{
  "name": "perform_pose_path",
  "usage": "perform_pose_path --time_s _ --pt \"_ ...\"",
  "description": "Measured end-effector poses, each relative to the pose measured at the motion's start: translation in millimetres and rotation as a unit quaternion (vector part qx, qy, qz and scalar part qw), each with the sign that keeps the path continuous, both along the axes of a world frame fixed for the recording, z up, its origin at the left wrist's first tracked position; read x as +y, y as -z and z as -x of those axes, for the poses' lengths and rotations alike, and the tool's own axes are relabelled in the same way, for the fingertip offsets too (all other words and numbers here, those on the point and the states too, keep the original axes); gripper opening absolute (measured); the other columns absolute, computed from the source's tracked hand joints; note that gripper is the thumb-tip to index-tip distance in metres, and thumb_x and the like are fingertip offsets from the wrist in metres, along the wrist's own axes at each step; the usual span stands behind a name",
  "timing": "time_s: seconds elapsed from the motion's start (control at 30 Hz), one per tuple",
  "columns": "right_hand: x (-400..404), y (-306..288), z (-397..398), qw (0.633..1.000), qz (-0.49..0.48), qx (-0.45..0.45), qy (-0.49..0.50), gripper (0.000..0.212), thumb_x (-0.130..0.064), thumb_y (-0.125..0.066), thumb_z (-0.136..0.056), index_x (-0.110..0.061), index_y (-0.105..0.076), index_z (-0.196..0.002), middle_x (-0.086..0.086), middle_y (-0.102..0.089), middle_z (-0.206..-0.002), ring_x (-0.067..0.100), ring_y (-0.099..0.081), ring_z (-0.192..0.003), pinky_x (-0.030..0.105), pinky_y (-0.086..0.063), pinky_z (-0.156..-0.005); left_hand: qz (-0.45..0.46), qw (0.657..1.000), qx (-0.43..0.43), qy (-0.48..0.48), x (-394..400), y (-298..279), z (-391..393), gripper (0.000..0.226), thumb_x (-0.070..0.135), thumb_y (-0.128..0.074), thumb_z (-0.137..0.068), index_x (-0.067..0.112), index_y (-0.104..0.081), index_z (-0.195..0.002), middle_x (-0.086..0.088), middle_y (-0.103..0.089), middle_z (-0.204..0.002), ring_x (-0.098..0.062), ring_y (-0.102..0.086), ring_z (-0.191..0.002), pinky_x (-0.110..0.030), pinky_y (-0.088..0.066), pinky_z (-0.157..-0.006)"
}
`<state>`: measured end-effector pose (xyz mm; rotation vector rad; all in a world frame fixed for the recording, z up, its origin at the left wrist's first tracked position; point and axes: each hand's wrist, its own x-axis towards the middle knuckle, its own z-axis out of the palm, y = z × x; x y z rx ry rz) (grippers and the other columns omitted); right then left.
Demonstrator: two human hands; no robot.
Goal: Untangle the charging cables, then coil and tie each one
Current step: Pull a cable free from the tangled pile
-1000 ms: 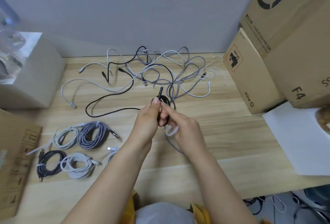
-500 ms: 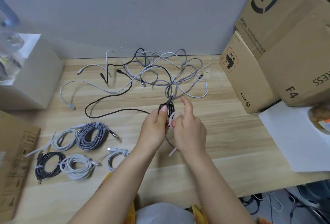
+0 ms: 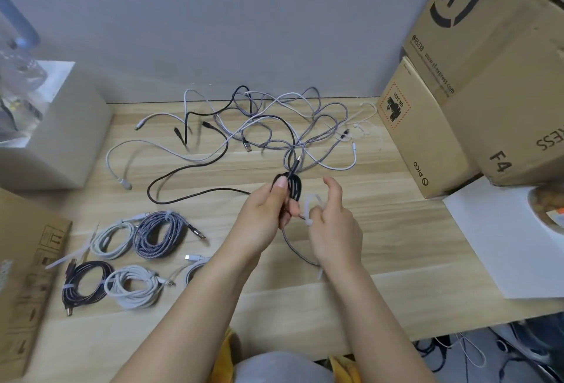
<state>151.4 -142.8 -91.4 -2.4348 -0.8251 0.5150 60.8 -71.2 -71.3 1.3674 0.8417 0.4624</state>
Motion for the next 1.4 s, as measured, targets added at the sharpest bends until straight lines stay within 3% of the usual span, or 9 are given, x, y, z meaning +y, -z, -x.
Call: perform_pose_path --time_s 0.1,0.27,0.37,0.5,0.77,0.97,1.13,1.33,1.4 --pt "3 -5 4 1.0 -0.004 -0.004 -0.007 0.058 -0.019 -0.041 -0.091 -0.026 -0.017 -0.143 0.003 -0.061 -0.085 0.033 -0.057 -0.086 0.037 -0.04 -0.073 -0.017 1.0 0.01 -0.017 -4 1 -3 0.04 0.027 -0.033 -0.102 0.005 -0.052 -0.075 0.008 -0.063 -0.06 -0.005 -0.036 -0.047 -0.012 -0.032 -0.049" --pt "1 0 3 0.997 0.035 -0.053 -0.042 0.059 -0.019 -0.04 -0.093 -0.023 -0.012 -0.146 0.008 -0.067 -0.095 0.033 -0.059 -0.089 0.037 -0.038 -0.069 0.045 0.999 -0.026 0.008 -6 -4 -6 0.04 0.026 -0.03 -0.103 0.015 -0.037 -0.065 0.008 -0.043 -0.047 -0.008 -0.033 -0.044 -0.014 -0.032 -0.049" --pt "-1 5 5 0.995 -0.087 -0.031 -0.046 0.045 -0.015 -0.041 -0.096 -0.019 -0.031 -0.14 0.009 -0.063 -0.1 0.031 -0.057 -0.09 0.036 -0.036 -0.068 0.055 0.998 0.0 -0.011 0 -2 -5 0.04 0.026 -0.03 -0.102 0.017 -0.033 -0.064 0.011 -0.035 -0.045 -0.009 -0.028 -0.046 -0.017 -0.034 -0.053" --pt "1 8 10 0.965 -0.248 -0.056 -0.061 0.026 -0.008 -0.057 -0.088 -0.012 -0.056 -0.114 -0.005 -0.049 -0.092 0.001 -0.046 -0.075 0.025 -0.037 -0.064 0.033 0.999 0.008 -0.021 2 1 -4 0.042 0.026 -0.031 -0.102 0.017 -0.031 -0.062 0.011 -0.031 -0.045 -0.01 -0.026 -0.049 -0.024 -0.028 -0.055" --pt "0 10 5 0.933 -0.325 -0.137 -0.074 0.006 -0.012 -0.066 -0.081 -0.013 -0.072 -0.081 -0.001 -0.066 -0.075 0.006 -0.057 -0.068 0.016 -0.042 -0.061 -0.078 0.997 -0.004 -0.019 7 4 1 0.04 0.026 -0.033 -0.102 0.014 -0.041 -0.065 0.008 -0.043 -0.047 -0.008 -0.035 -0.052 -0.026 -0.035 -0.059" --pt "-1 -11 13 0.938 -0.338 0.077 0.03 0.024 -0.009 -0.064 -0.087 -0.016 -0.058 -0.065 -0.01 -0.046 -0.041 0.005 -0.037 -0.042 0.016 -0.029 -0.047 -0.162 0.986 -0.033 -0.037 5 -2 0 0.032 0.029 -0.034 -0.102 0.013 -0.048 -0.077 0.007 -0.053 -0.068 -0.005 -0.041 -0.055 -0.023 -0.039 -0.057" --pt "5 -18 15 0.905 -0.319 0.261 0.104 0.03 -0.008 -0.059 -0.086 -0.011 -0.044 -0.06 -0.009 -0.035 -0.041 0.009 -0.026 -0.04 0.019 -0.023 -0.042 -0.223 0.972 -0.037 -0.061 3 -1 1 0.032 0.039 -0.032 -0.094 0.017 -0.046 -0.077 0.012 -0.048 -0.063 -0.008 -0.039 -0.057 -0.023 -0.034 -0.056" --pt "6 -12 12 0.928 -0.265 0.229 0.127 0.026 -0.028 -0.059 -0.068 -0.011 -0.047 -0.053 -0.004 -0.04 -0.044 0.016 -0.033 -0.05 0.027 -0.029 -0.052 -0.255 0.967 -0.017 -0.011 -6 -5 0 0.004 0.029 -0.04 -0.097 0.025 -0.041 -0.094 0.013 -0.049 -0.066 0.002 -0.048 -0.06 -0.011 -0.036 -0.057" --pt "4 -13 12 0.937 -0.251 0.209 0.123 0.031 -0.029 -0.061 -0.07 -0.015 -0.044 -0.048 -0.006 -0.042 -0.043 0.016 -0.036 -0.051 0.03 -0.032 -0.055 -0.259 0.965 -0.024 0.007 -7 -7 0 0.012 0.018 -0.043 -0.097 0.024 -0.037 -0.106 0.013 -0.05 -0.064 0.006 -0.051 -0.062 -0.008 -0.036 -0.058"
